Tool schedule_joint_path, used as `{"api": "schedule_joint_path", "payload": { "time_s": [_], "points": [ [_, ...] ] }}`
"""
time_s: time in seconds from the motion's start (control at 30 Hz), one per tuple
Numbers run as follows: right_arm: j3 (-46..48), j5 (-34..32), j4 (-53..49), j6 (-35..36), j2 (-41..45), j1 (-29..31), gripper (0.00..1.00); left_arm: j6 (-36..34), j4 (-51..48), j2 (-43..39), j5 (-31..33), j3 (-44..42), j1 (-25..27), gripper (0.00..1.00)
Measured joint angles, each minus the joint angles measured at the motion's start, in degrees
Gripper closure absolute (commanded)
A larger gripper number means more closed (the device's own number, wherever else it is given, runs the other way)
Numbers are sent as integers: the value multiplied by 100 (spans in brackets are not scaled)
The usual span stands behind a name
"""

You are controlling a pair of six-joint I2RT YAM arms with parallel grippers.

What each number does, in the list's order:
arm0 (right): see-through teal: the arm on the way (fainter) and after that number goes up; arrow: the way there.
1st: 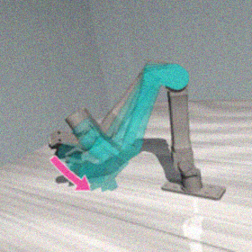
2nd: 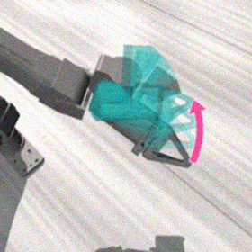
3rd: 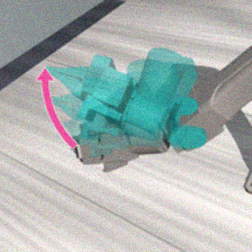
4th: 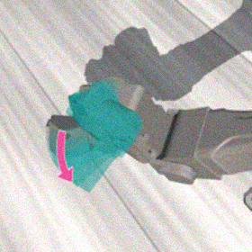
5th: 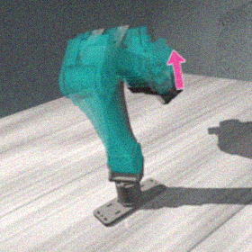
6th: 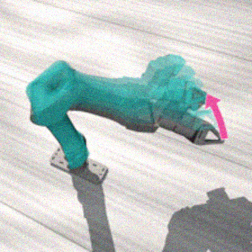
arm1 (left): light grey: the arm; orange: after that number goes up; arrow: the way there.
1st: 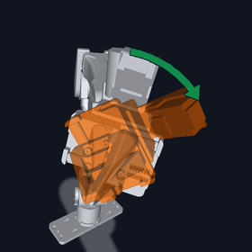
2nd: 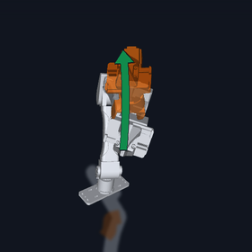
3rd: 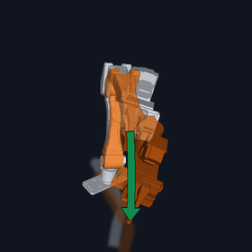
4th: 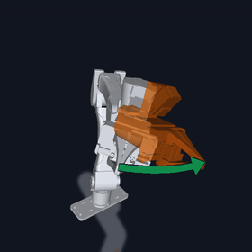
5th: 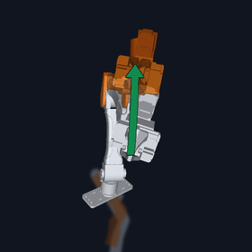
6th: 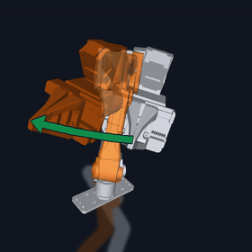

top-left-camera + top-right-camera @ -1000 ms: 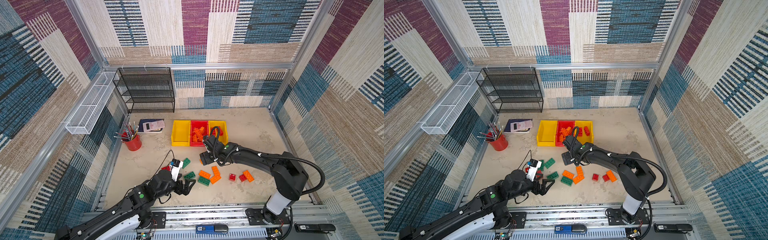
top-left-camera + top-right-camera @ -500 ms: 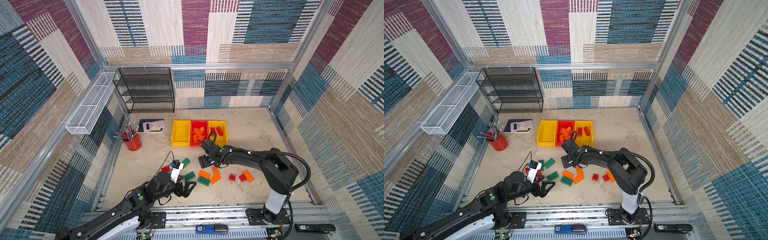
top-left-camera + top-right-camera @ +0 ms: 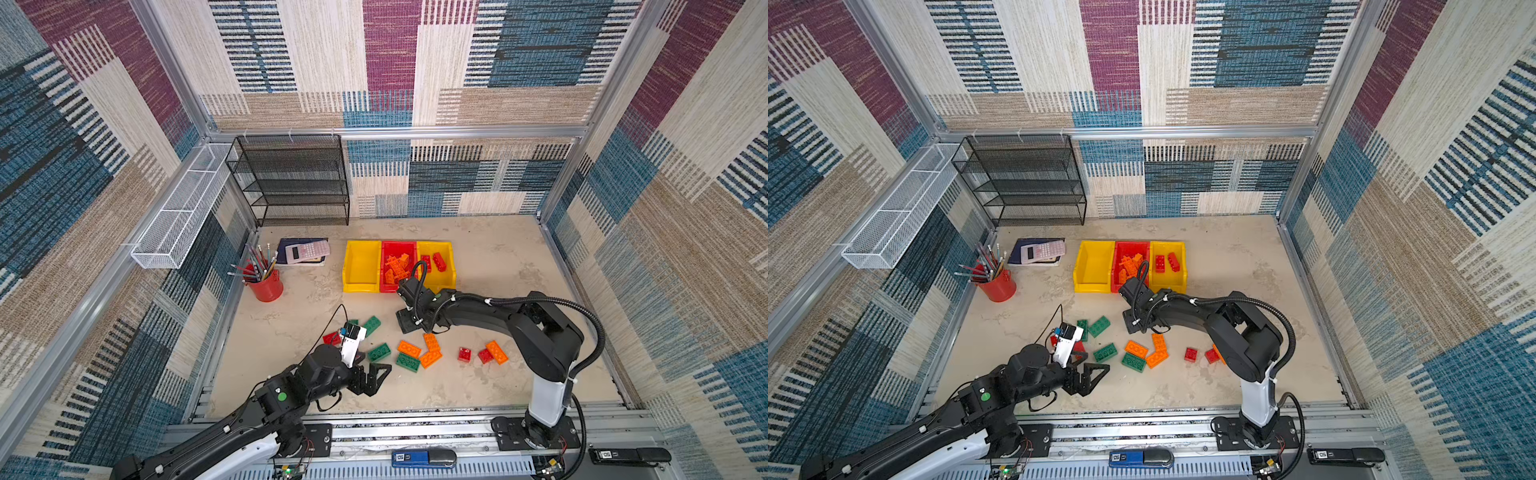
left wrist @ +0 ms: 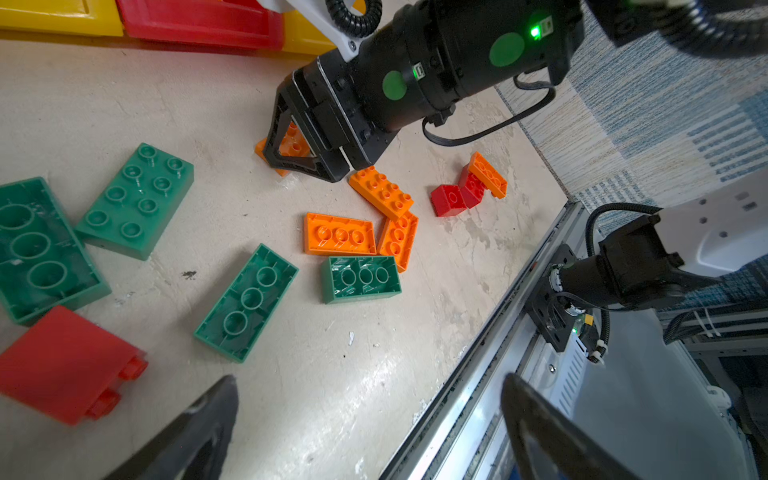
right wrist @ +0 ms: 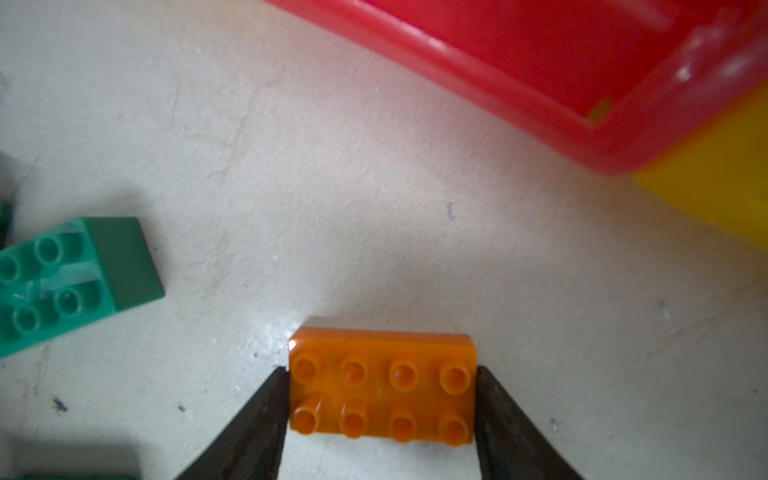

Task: Sort the legos into containers by color
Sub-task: 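Return the right gripper and grasp the orange 2x4 brick near the bins, then carry the orange brick with the right gripper into the red bin and release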

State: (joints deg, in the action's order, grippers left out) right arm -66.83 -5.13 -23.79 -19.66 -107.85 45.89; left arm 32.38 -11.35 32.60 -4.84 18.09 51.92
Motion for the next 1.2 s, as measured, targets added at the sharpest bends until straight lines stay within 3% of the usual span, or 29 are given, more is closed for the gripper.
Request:
{"api": "schedule_joint_path", "payload": {
  "time_s": [0.3, 0.53, 0.93, 1.03, 1.13, 1.2],
  "points": [
    [-96, -120, -210, -85, 210, 0, 45, -7, 2, 107, 15, 7, 0, 1],
    [-940, -424, -411, -31, 417, -120, 44, -26, 4, 109, 22, 11, 0, 1],
    [-3355, -485, -693, 404, -1027, -776, 42, -94, 28, 190, 151, 81, -2, 1],
    [-3954, -452, -850, 490, -1464, -876, 37, -122, 15, 205, 170, 140, -4, 1],
    [-4518, -459, -1003, 564, -1882, -966, 22, -153, 9, 275, 201, 234, -4, 1],
    [-4865, -509, -1137, 629, -2116, -1014, 18, -164, 9, 339, 254, 284, -4, 1]
  ]
}}
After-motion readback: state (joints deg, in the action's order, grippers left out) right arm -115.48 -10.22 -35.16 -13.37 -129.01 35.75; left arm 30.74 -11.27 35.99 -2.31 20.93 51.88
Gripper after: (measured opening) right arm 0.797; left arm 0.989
